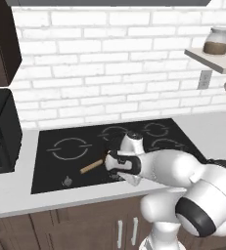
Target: Turn off the front center burner of the stove.
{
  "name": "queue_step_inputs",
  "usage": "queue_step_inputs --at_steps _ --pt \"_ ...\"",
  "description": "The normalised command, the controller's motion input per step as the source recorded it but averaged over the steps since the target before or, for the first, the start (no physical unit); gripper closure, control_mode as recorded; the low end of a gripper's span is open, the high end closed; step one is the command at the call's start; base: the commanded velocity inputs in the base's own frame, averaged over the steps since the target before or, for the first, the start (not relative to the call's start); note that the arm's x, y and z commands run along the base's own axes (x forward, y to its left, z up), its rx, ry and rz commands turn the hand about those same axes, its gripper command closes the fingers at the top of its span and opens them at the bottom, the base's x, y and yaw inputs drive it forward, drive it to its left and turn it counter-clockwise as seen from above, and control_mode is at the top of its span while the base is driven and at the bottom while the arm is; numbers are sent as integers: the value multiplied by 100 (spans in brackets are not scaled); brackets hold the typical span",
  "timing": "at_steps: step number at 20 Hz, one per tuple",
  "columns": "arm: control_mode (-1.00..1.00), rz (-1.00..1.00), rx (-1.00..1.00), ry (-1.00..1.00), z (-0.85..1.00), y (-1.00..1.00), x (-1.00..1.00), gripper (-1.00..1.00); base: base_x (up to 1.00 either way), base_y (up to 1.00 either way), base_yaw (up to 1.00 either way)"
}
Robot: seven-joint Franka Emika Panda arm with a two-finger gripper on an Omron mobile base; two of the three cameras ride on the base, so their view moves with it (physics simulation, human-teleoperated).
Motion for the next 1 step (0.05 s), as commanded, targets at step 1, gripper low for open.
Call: queue_step_inputs --at_steps 1 --pt "-100 -53 13 7 0 -20 -18 100 0 0 0"
